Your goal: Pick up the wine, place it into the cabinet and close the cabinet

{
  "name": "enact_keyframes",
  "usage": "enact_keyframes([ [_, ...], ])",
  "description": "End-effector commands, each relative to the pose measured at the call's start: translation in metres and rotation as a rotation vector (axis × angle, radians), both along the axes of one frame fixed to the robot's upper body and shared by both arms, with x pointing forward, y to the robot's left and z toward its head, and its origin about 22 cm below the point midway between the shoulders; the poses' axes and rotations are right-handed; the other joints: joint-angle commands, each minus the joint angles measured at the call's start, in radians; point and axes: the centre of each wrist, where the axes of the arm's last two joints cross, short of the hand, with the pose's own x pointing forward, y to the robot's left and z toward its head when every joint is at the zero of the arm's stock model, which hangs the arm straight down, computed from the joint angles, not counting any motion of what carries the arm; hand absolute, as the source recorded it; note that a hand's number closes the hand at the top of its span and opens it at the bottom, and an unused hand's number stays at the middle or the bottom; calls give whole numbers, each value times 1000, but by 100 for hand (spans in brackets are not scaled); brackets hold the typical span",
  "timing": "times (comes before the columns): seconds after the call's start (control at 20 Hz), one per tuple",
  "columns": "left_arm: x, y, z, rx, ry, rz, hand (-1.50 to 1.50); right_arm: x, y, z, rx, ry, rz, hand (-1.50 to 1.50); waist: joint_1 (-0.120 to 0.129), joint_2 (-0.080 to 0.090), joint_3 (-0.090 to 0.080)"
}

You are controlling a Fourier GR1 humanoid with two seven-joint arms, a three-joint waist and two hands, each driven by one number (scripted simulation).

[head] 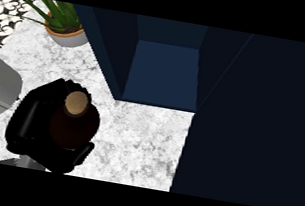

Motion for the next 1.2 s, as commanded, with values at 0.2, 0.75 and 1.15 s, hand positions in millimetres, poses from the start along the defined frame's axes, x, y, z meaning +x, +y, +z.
enact_keyframes([
  [0.2, 15, -60, 47, -44, 1, -55, 150, -11, -5, 4, 37, -33, 37, -150, -2, 2, 0],
  [0.75, 21, -131, 79, -34, -7, -18, 150, -30, -5, 1, 57, -49, 40, -150, -9, 0, 0],
  [1.15, 29, -145, 69, -5, -25, 54, 150, -16, -5, 13, 31, -40, 39, -150, 1, 1, 0],
])
